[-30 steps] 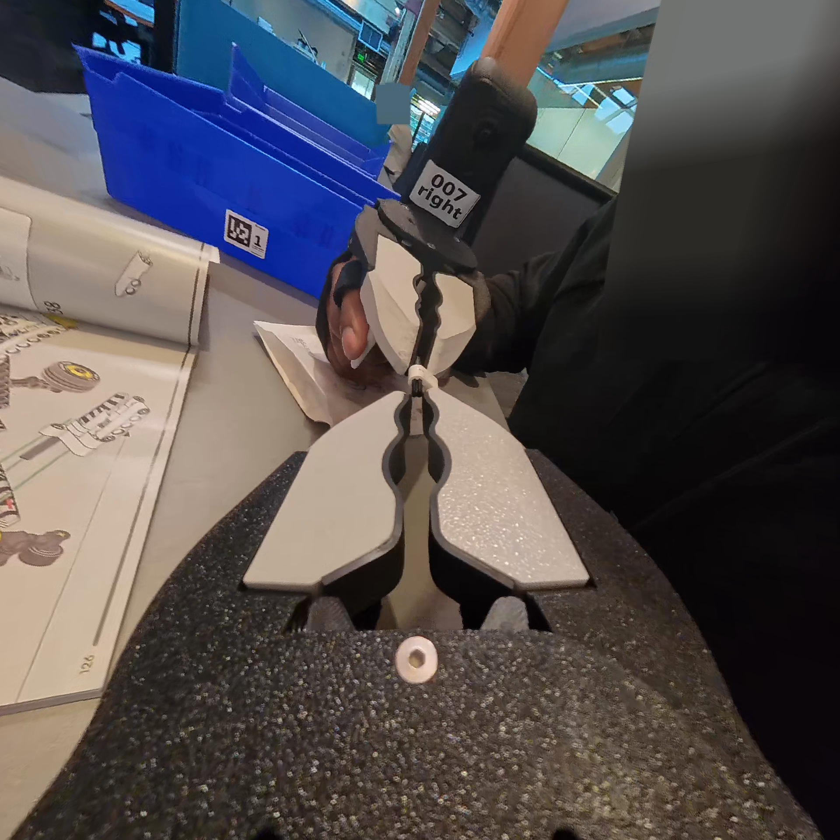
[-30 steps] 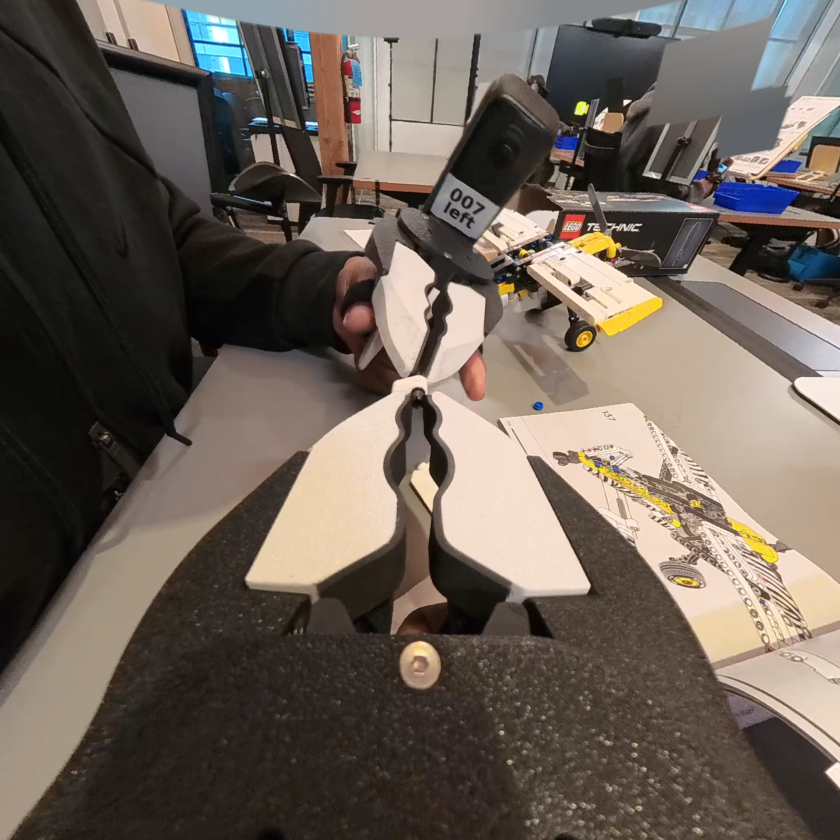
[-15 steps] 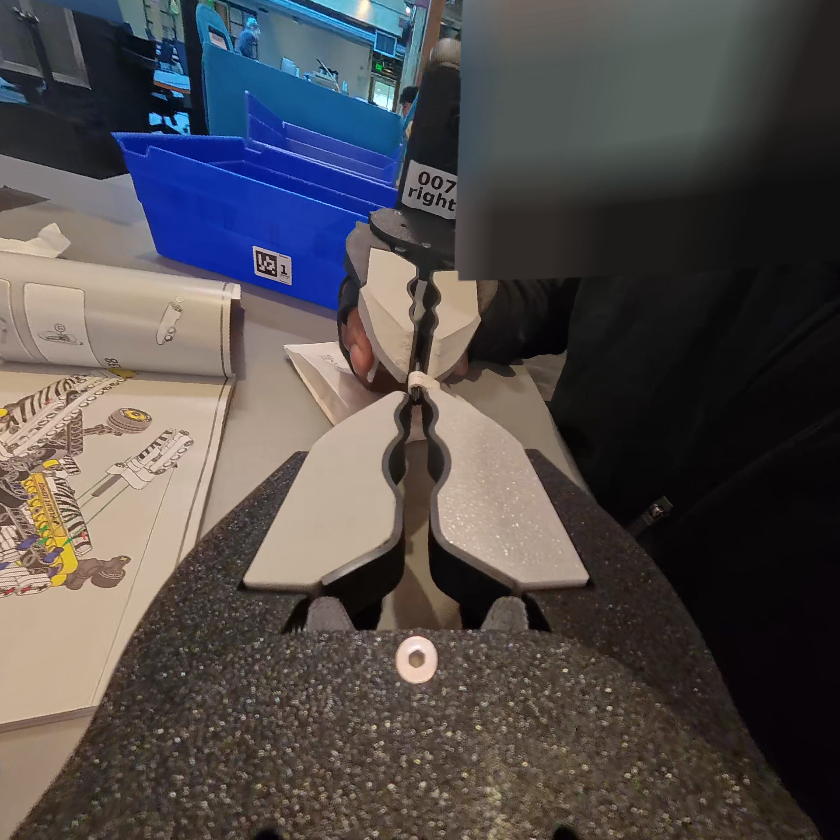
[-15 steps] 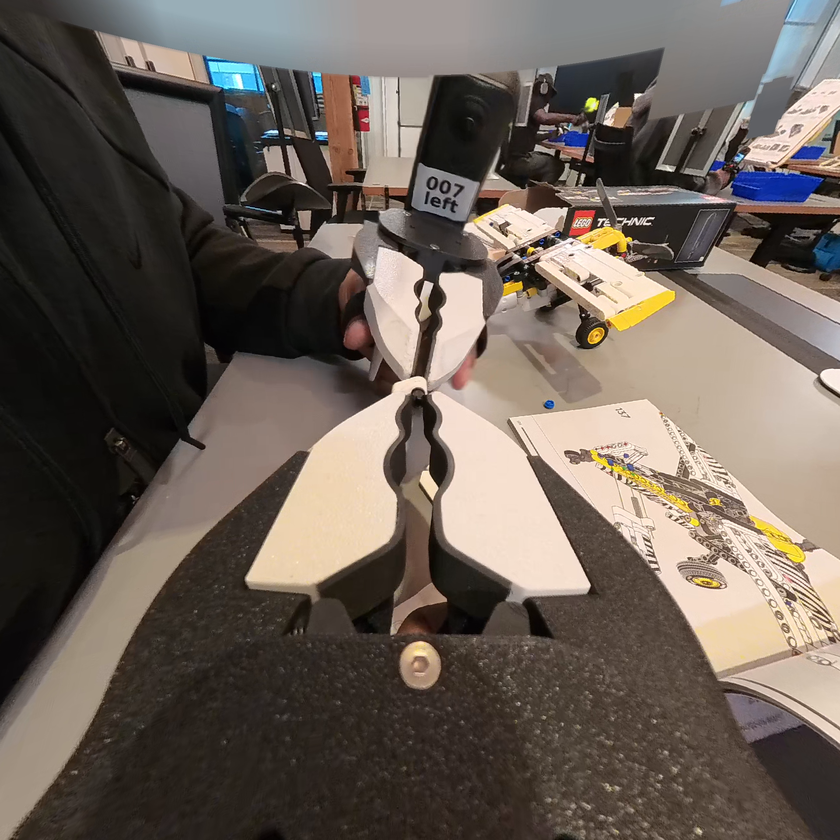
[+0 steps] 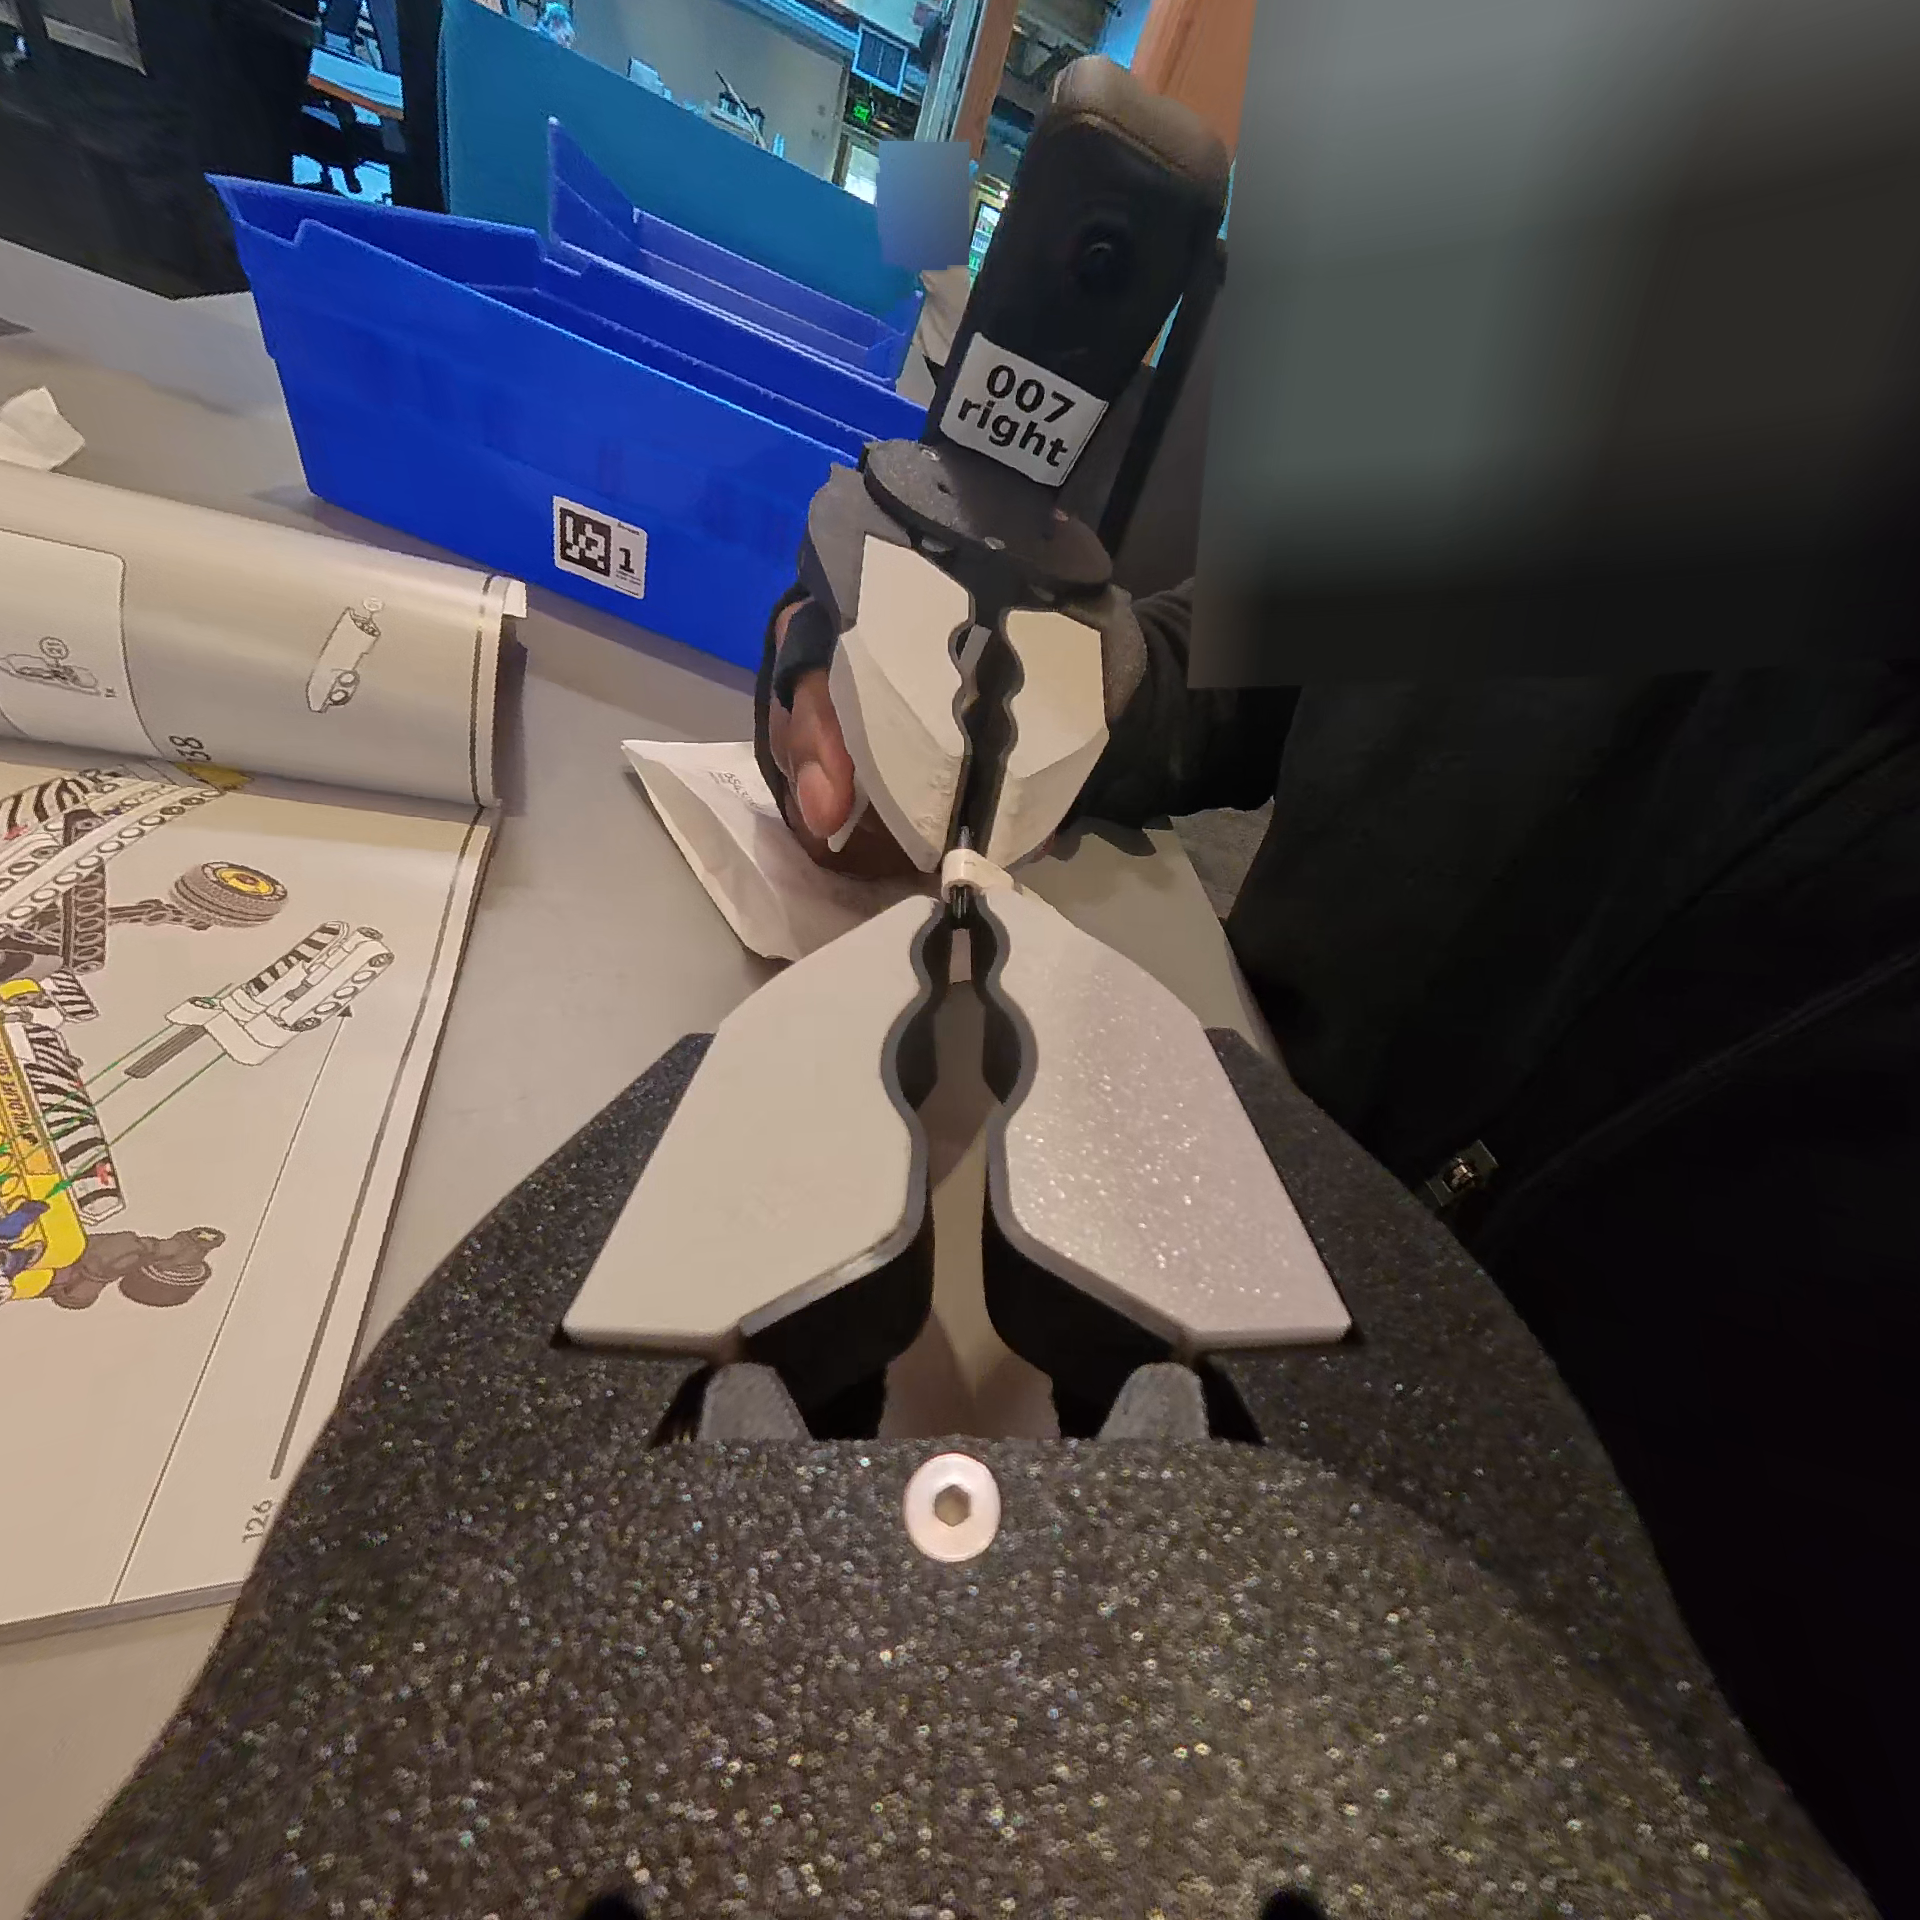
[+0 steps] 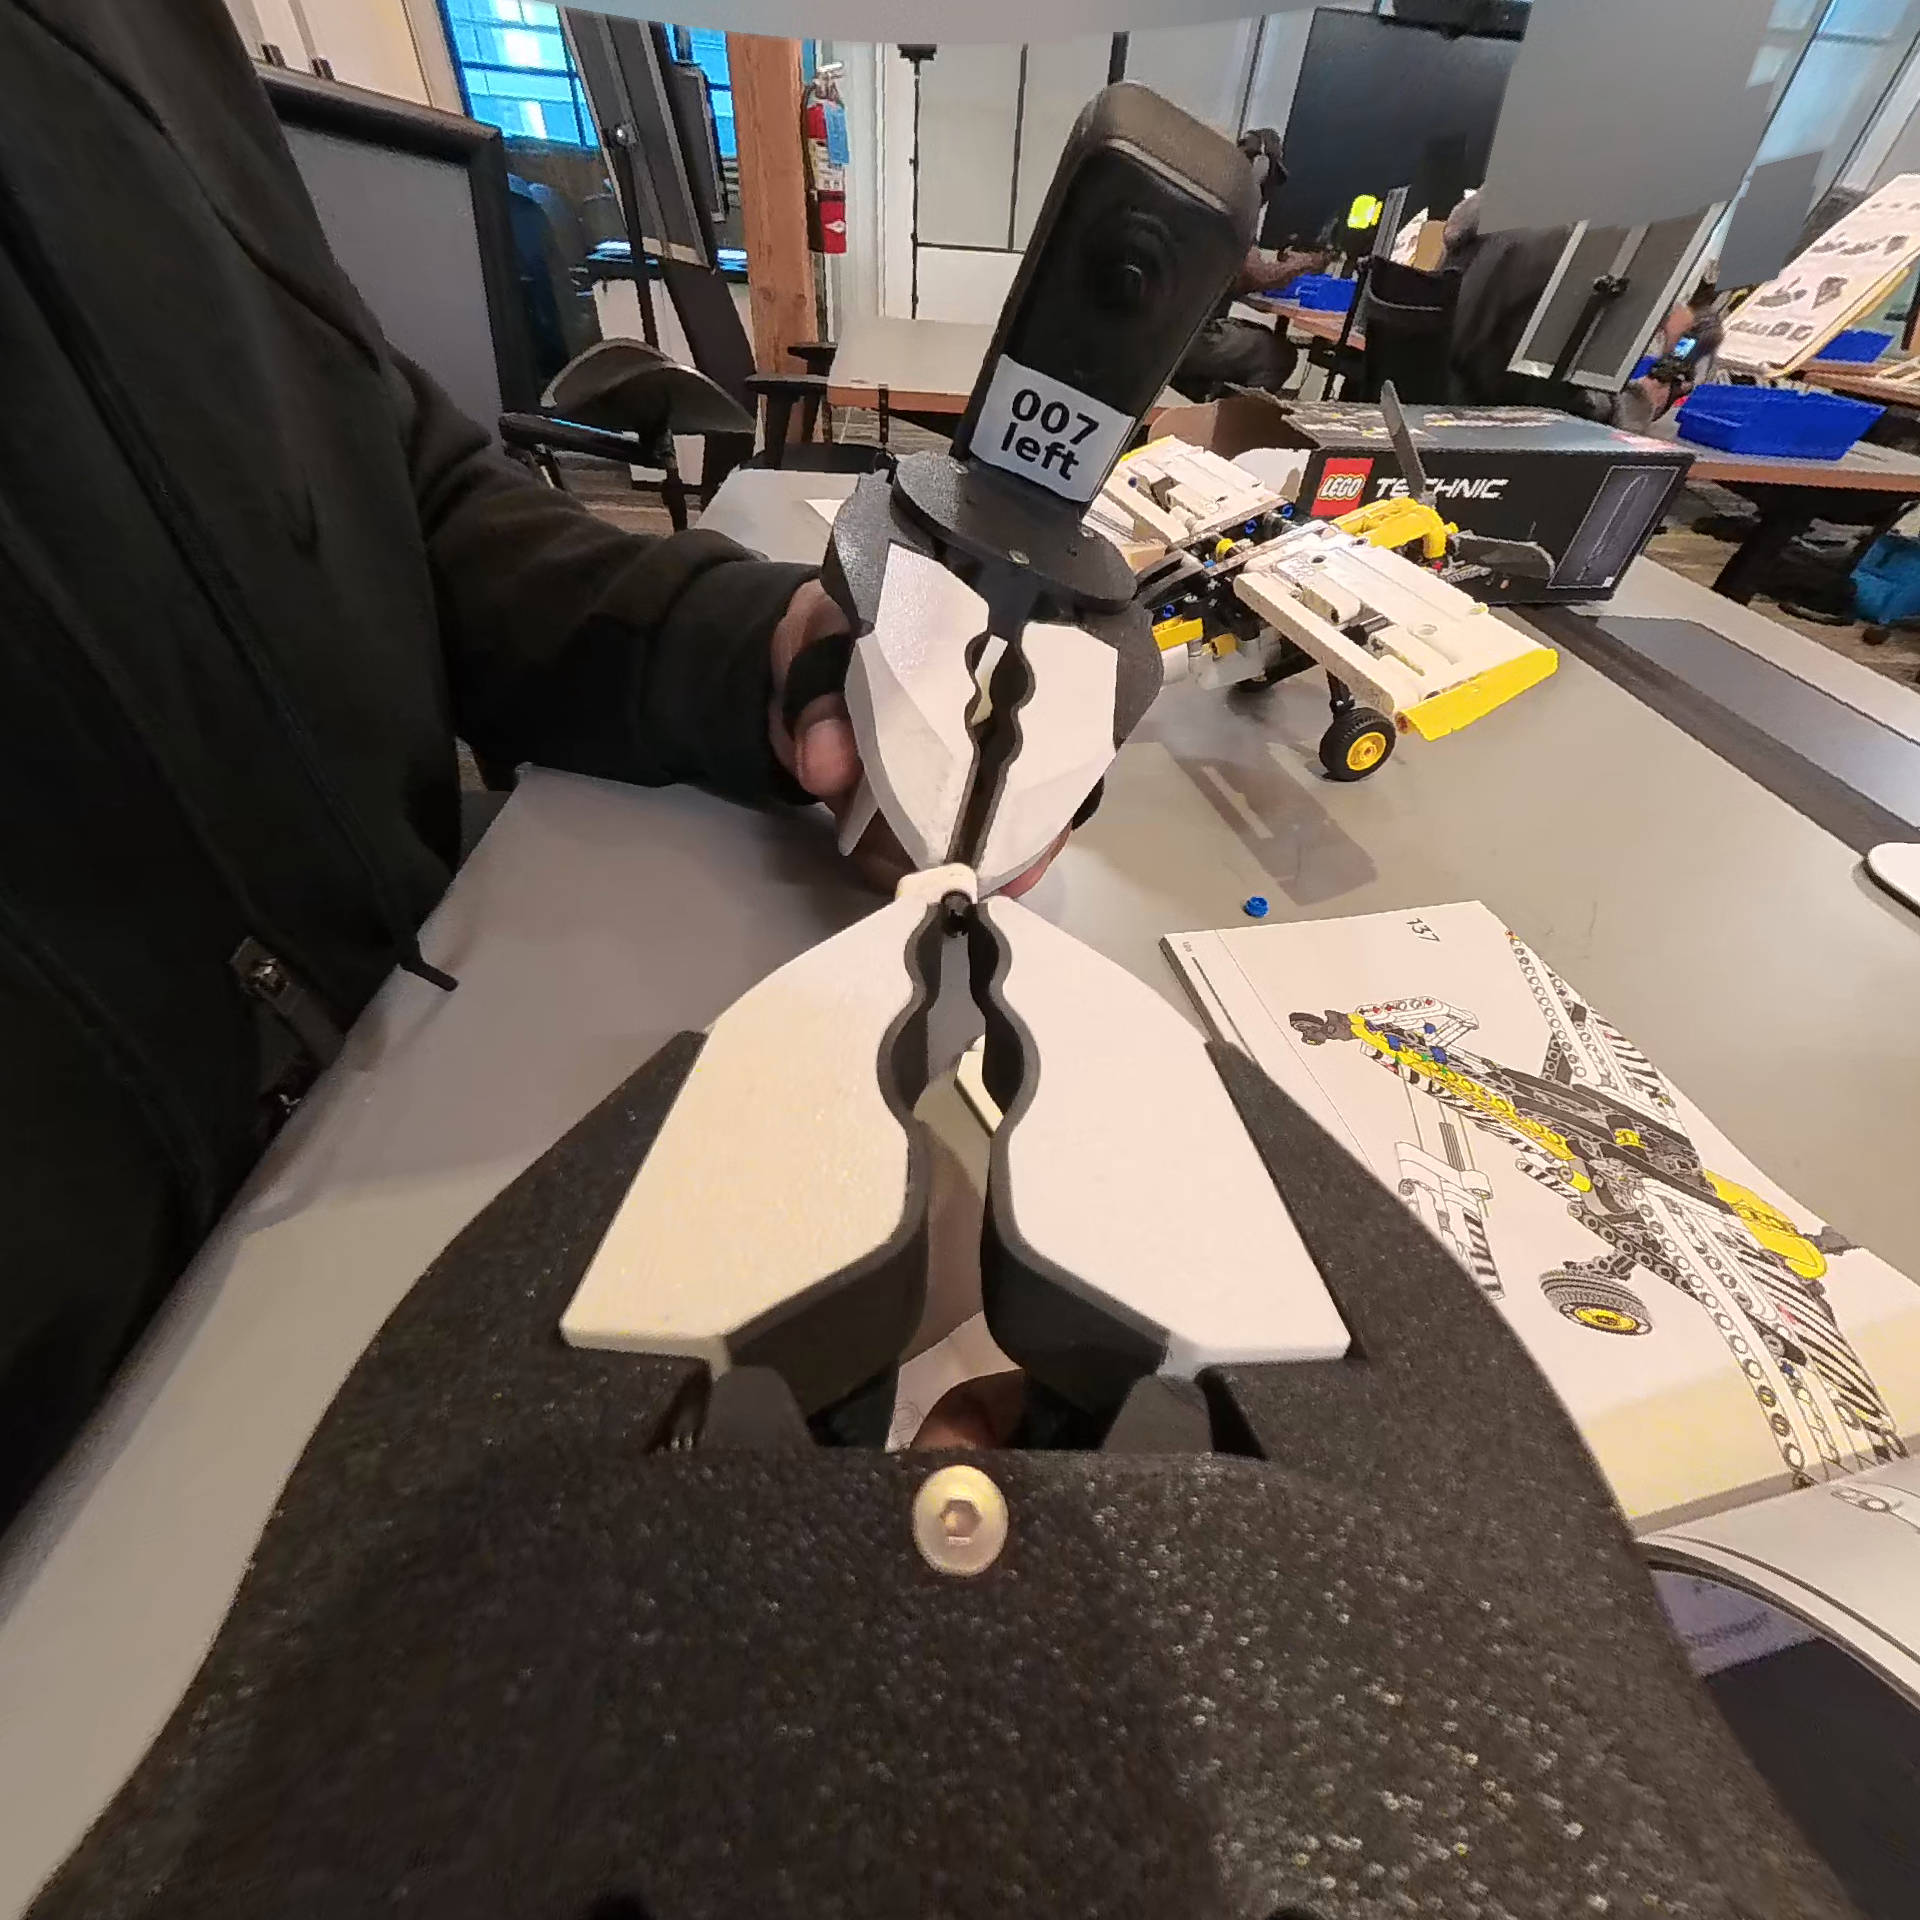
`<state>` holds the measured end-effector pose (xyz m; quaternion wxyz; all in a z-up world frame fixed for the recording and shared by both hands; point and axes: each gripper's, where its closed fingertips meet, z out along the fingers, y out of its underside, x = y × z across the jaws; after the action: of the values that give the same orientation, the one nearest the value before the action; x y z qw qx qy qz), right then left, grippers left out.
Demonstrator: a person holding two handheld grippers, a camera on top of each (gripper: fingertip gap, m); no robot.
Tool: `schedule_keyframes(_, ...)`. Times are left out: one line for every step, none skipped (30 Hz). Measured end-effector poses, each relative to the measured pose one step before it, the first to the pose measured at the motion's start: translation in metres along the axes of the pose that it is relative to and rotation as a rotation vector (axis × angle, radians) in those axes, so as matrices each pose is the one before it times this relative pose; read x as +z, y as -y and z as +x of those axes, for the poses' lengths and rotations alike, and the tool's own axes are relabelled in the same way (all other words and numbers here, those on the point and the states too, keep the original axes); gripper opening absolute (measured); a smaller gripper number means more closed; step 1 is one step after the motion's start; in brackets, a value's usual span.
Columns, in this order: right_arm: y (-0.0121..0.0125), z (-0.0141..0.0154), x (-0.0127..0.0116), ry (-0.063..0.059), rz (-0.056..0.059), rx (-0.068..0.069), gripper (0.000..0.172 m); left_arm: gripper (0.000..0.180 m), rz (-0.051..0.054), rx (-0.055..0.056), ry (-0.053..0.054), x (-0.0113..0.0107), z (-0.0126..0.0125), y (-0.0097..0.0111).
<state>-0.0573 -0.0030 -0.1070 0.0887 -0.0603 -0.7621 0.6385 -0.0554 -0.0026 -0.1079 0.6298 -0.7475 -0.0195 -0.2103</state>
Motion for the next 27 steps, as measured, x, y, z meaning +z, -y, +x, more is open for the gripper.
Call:
schedule_keyframes(-0.00046,-0.00025,0.00013,0.003,-0.0022,0.0014,0.004,0.004,-0.0036,0.0001,0.0007,0.00019,-0.00004,-0.00054)
schedule_keyframes(-0.00035,-0.00011,0.00001,0.0021,-0.0021,0.0001,0.004,0.004,-0.0027,-0.0008,-0.0006,0.00014,0.00008,-0.00051)
schedule_keyframes(-0.00009,-0.00013,0.00006,0.0016,-0.0008,0.0,0.004,0.004,-0.0009,0.0,-0.0001,0.00017,0.00002,-0.0002)
schedule_keyframes(-0.00016,-0.0002,0.00013,0.0032,-0.0006,0.0008,0.004,0.003,-0.0016,-0.0001,-0.0013,-0.00001,0.00011,-0.00028)
schedule_keyframes(-0.00026,-0.00016,0.00006,0.0027,-0.0005,0.0014,0.004,0.003,-0.0017,-0.0006,-0.0007,0.00008,0.00005,-0.00028)
schedule_keyframes(-0.00019,-0.00007,0.00003,0.0026,0.0002,0.0019,0.004,0.003,-0.0005,-0.0003,0.0006,0.00007,-0.00011,-0.00013)
schedule_keyframes(-0.00021,-0.00007,0.00002,0.0027,0.0001,0.0018,0.004,0.003,-0.0024,-0.0002,-0.0009,0.00016,0.00012,-0.00036)
schedule_keyframes(-0.0001,-0.00002,0.00008,0.0015,0.0,0.0016,0.004,0.003,-0.0005,-0.0006,0.0004,0.00014,-0.00019,-0.00008)
schedule_keyframes(-0.0001,0.00003,0.0001,0.0019,0.0,0.0015,0.004,0.003,0.0,0.0001,0.0008,0.0,-0.00011,0.0)
schedule_keyframes(0.0,-0.00016,0.00018,0.0033,-0.0001,0.0028,0.004,0.003,0.0006,-0.0014,0.0002,-0.0001,-0.00012,0.00002)
schedule_keyframes(0.00005,-0.00044,0.00012,0.005,0.0004,0.0039,0.004,0.003,-0.0009,-0.0001,-0.0023,-0.00005,0.00027,-0.00021)
schedule_keyframes(-0.00021,-0.00053,0.0001,0.0052,-0.0001,0.0034,0.004,0.003,-0.0012,-0.0007,-0.0013,0.00009,0.00004,-0.00018)
schedule_keyframes(-0.00033,-0.00089,0.00001,0.008,-0.001,0.0019,0.004,0.003,-0.005,0.0006,-0.005,0.00024,0.00081,-0.00075)
schedule_keyframes(-0.0002,-0.00074,0.00008,0.0065,-0.001,0.0011,0.004,0.003,-0.0038,0.0016,-0.0055,0.00032,0.00084,-0.0005)
schedule_keyframes(-0.00018,-0.00003,0.00002,0.0013,-0.0015,0.0006,0.004,0.003,-0.0007,-0.0007,0.0024,0.00003,-0.00041,-0.00013)
schedule_keyframes(-0.00013,0.0001,-0.00004,0.0003,-0.001,0.0007,0.004,0.003,-0.001,-0.0021,0.0008,0.00016,-0.00024,-0.0001)
schedule_keyframes(-0.00013,-0.00015,0.0001,0.0016,-0.0004,0.0003,0.004,0.003,-0.0012,-0.0002,-0.0009,0.00011,0.00005,-0.00021)
schedule_keyframes(-0.00017,-0.00003,-0.00002,0.0006,-0.0005,-0.0007,0.004,0.003,-0.0011,0.0004,0.0017,0.00004,-0.00018,-0.00015)
schedule_keyframes(-0.00004,0.00009,0.00008,0.0001,-0.0004,-0.0002,0.004,0.003,-0.0006,-0.0006,0.0006,0.00006,-0.00009,-0.00015)
schedule_keyframes(-0.00007,0.00018,0.00006,-0.0009,-0.0007,0.0003,0.004,0.003,0.0004,-0.001,0.0005,-0.00002,-0.00021,0.00002)
schedule_keyframes(-0.00006,0.00053,0.00016,-0.0036,-0.0016,-0.0014,0.004,0.003,0.0005,-0.0027,0.0031,-0.00007,-0.0006,0.00009)
schedule_keyframes(-0.00019,0.00019,0.00011,-0.0026,-0.0019,-0.0027,0.004,0.003,-0.0002,-0.0017,0.0017,-0.00009,-0.0004,-0.00003)
schedule_keyframes(-0.00007,-0.00026,0.00001,0.0005,-0.0016,-0.0019,0.004,0.003,-0.0018,0.0003,-0.0005,0.00011,0.00005,-0.00031)
schedule_keyframes(-0.00011,-0.00014,0.00001,0.0006,-0.001,-0.0008,0.004,0.003,-0.0006,0.0001,0.0002,0.00018,0.00002,-0.00006)
schedule_keyframes(-0.0001,-0.00021,0.00005,0.0021,-0.0009,0.0003,0.004,0.003,-0.0026,0.0001,-0.0013,0.00012,0.00018,-0.0003)
schedule_keyframes(-0.00013,0.0,-0.00004,0.0016,-0.0001,0.0014,0.004,0.003,-0.0009,0.0001,0.0,0.00013,-0.00006,-0.00006)
schedule_keyframes(-0.00001,0.00024,0.00013,-0.0005,-0.0002,0.0015,0.004,0.003,0.0002,-0.0006,0.0018,0.0,-0.00031,-0.00004)
